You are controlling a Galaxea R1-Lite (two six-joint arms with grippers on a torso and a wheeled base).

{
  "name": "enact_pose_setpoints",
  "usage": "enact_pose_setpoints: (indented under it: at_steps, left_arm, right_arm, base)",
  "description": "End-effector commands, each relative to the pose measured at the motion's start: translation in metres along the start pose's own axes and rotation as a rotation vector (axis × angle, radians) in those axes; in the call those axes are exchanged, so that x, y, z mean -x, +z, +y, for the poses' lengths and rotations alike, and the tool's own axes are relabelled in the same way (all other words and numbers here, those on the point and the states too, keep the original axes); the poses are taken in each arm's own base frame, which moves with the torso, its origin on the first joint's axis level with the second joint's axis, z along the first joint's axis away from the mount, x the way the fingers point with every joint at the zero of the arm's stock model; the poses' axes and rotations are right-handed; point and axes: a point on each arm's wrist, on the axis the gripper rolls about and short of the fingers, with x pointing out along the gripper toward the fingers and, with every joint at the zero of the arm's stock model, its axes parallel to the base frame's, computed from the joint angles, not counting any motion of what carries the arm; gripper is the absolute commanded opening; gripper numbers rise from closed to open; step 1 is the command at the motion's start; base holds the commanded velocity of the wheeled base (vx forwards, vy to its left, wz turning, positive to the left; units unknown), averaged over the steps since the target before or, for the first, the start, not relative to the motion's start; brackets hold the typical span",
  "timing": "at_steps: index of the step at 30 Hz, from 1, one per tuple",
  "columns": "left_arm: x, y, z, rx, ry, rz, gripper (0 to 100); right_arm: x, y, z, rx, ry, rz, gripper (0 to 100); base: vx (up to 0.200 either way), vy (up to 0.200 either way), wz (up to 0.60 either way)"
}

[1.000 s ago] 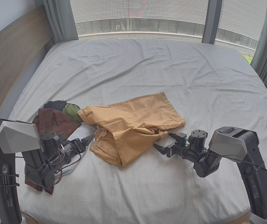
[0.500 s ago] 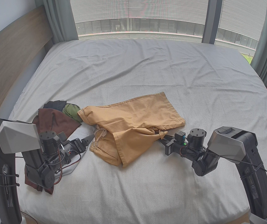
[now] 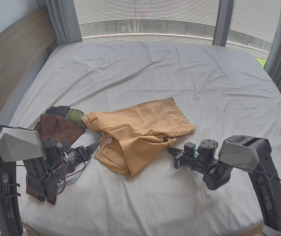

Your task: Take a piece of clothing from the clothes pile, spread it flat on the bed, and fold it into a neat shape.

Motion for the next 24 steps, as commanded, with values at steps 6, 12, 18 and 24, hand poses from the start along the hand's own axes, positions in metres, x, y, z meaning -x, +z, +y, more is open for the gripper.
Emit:
enact_pose_setpoints:
  at_steps: [6,12,18,24]
  left_arm:
    - [0.0,0.001,0.0,0.001,0.0,-0.003,100]
    - [0.0,0.001,0.0,0.0,0.0,-0.004,100]
    - [0.0,0.001,-0.001,0.001,-0.002,-0.004,100]
    - [0.0,0.001,0.0,0.002,0.0,-0.004,100]
  right_arm:
    - [0.025,0.016,0.019,-0.002,0.032,0.002,0]
    - [0.026,0.003,0.012,-0.012,0.015,0.04,0]
    - [0.014,0.002,0.006,-0.008,0.008,0.03,100]
    - [0.003,0.0,-0.001,0.017,0.001,0.024,100]
  base:
    - [0.0,0.0,0.0]
    - [0.0,0.0,0.0]
    - [0.0,0.0,0.0]
    - [0.0,0.0,0.0]
